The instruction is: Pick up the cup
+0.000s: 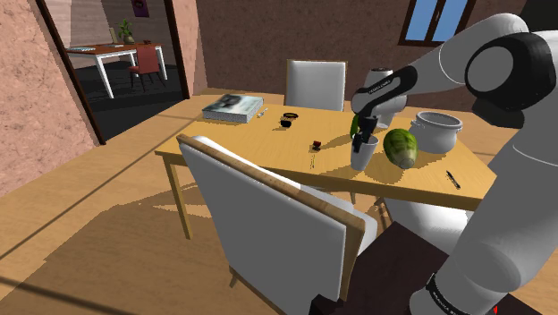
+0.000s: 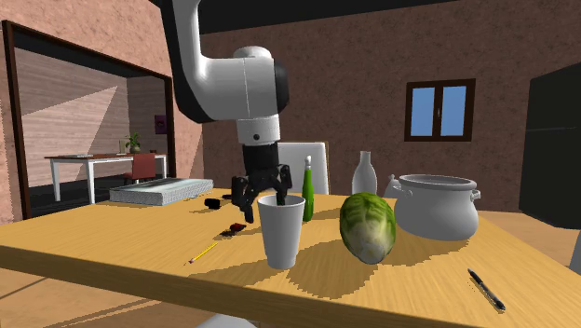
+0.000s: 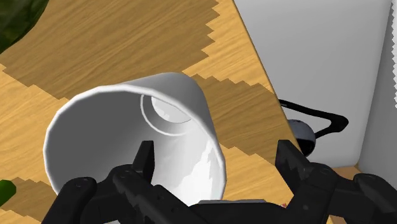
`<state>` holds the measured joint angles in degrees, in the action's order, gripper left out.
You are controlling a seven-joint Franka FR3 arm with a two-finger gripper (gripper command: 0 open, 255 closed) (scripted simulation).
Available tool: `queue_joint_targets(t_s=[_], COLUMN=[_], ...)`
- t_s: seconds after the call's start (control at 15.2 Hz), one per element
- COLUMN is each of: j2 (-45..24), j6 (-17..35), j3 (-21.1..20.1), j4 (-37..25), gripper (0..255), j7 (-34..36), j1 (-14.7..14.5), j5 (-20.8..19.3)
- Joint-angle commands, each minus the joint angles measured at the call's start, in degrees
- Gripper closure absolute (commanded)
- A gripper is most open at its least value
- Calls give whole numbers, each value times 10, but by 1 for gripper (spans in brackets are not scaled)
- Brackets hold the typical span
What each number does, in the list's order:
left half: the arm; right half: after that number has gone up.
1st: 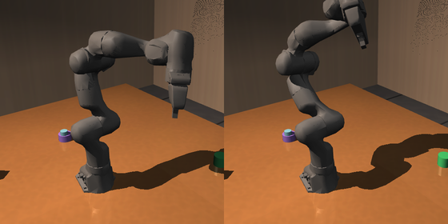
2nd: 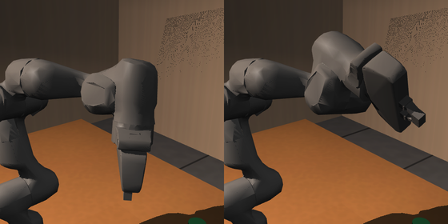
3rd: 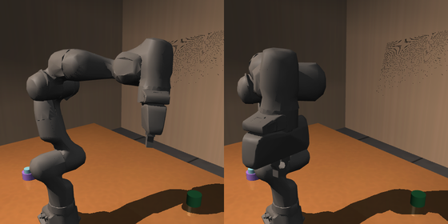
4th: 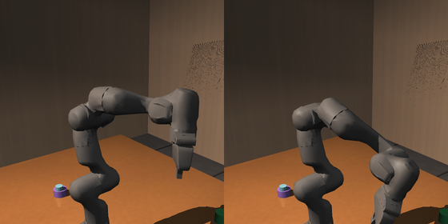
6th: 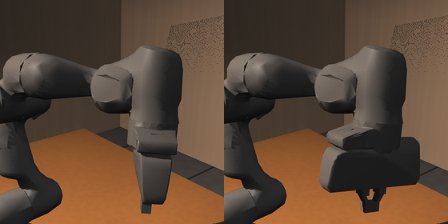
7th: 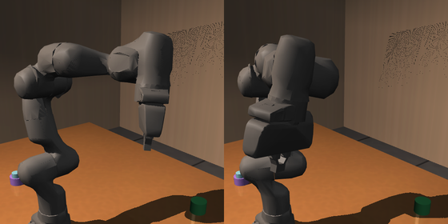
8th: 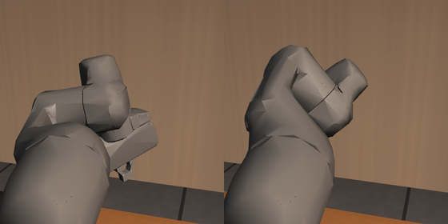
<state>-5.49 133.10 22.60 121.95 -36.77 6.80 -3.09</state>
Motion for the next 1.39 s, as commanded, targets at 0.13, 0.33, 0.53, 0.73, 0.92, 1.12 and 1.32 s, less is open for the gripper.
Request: queue_joint_targets(t_s=[0.13, 0.33, 0.53, 0.73, 0.92, 1.12, 1.32], j2=[-4, -4, -4, -1, 11, 22, 32], j6=[7, 7, 7, -1, -23, -45, -67], j3=[0, 0, 0, 0, 0, 0, 0], j4=[2, 2, 2, -2, -13, -24, -37], gripper=[255, 255, 255, 255, 255, 255, 255], j7=[-2, -2, -2, 0, 2, 4, 6], j1=[1, 1, 1, 0, -1, -2, -3], j5=[2, 2, 2, 0, -5, -9, -13])
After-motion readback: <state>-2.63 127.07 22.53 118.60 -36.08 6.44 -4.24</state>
